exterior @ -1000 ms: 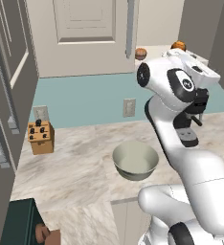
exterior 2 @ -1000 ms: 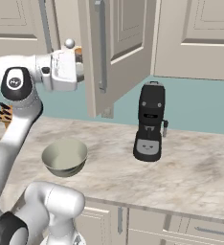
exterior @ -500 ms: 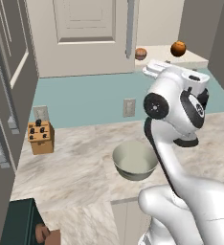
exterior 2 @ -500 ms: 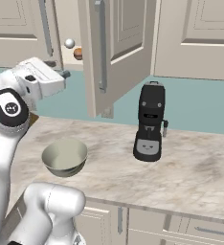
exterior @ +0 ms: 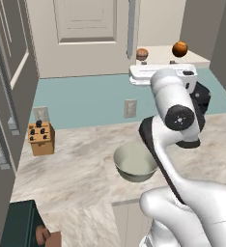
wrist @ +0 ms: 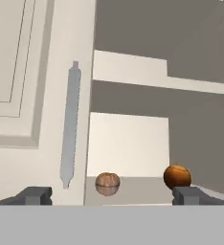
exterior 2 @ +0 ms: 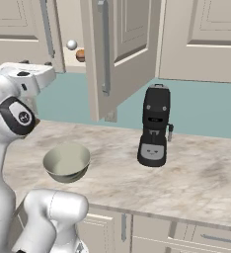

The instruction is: Open the cabinet. Pick the tangerine and orange from the cabinet and place them into the bowl. Then close the cabinet.

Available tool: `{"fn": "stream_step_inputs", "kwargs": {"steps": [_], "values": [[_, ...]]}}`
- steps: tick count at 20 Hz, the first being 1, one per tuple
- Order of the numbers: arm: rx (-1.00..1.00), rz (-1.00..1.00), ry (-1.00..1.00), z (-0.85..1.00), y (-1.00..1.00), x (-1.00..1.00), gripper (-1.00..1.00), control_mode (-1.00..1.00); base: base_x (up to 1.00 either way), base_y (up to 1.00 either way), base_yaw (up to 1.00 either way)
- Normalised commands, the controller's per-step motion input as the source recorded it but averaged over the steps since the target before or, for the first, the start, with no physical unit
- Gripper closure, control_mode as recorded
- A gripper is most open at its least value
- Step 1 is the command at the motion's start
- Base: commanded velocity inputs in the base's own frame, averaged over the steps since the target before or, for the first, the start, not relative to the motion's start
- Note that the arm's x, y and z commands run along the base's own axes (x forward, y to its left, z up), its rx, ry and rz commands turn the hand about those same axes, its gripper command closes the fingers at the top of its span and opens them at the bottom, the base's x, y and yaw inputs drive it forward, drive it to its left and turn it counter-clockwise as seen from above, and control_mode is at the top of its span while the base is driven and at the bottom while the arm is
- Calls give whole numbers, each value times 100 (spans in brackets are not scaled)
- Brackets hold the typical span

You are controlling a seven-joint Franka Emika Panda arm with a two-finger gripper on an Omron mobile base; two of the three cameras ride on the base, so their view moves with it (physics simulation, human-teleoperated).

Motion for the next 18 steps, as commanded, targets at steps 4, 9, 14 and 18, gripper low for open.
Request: {"fn": "stream_step_inputs", "kwargs": {"steps": [4,9,14,18], "values": [[-15,34,0,29,42,9,-100,-100,0,0,0],[-5,17,4,10,12,31,-100,-100,0,0,0],[0,0,9,0,0,40,-100,-100,0,0,0],[0,0,5,0,3,40,-100,-100,0,0,0]]}}
